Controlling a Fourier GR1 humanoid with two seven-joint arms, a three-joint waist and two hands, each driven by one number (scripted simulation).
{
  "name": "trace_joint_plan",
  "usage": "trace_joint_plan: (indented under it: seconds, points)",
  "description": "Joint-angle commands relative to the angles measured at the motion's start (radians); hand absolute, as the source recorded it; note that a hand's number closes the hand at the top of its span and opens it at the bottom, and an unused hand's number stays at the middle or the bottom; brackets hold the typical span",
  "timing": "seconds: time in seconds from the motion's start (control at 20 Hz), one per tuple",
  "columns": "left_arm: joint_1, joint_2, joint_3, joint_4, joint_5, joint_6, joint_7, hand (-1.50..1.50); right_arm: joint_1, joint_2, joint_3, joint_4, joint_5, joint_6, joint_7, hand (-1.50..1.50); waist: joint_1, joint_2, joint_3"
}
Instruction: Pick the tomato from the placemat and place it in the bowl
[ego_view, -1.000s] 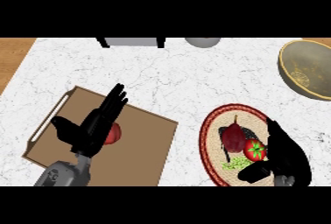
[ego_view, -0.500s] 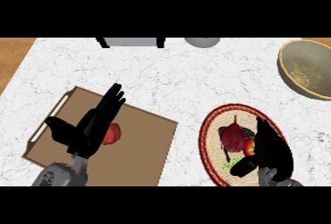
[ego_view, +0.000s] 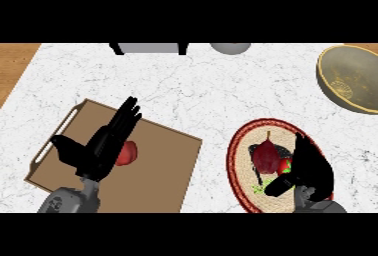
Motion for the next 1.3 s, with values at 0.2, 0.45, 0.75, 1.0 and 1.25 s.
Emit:
trace_joint_plan:
  seconds: [0.2, 0.45, 0.75, 1.0, 1.25]
  points:
    - [0.027, -0.034, 0.034, -0.02, -0.029, -0.033, 0.031, 0.0, 0.022, 0.058, -0.018, 0.063, 0.07, -0.022, 0.039, -1.5, 0.0, 0.0, 0.0]
    - [0.001, -0.044, 0.092, 0.028, -0.049, -0.089, -0.003, 0.0, 0.063, 0.072, -0.021, 0.021, 0.103, -0.027, 0.022, -1.5, -0.003, 0.0, 0.0]
    - [0.023, -0.071, 0.115, -0.029, -0.055, -0.086, 0.063, 0.0, -0.04, 0.04, -0.079, 0.224, 0.106, -0.121, -0.172, 1.5, 0.001, 0.0, 0.0]
    - [-0.012, -0.111, 0.102, -0.036, -0.104, -0.078, 0.087, 0.0, 0.016, 0.062, -0.043, 0.237, 0.139, -0.163, -0.205, 1.5, -0.002, 0.0, 0.0]
    - [0.02, -0.118, 0.113, 0.015, -0.113, -0.116, 0.035, 0.0, -0.058, 0.061, -0.036, 0.201, 0.178, -0.092, -0.152, 1.5, -0.001, 0.0, 0.0]
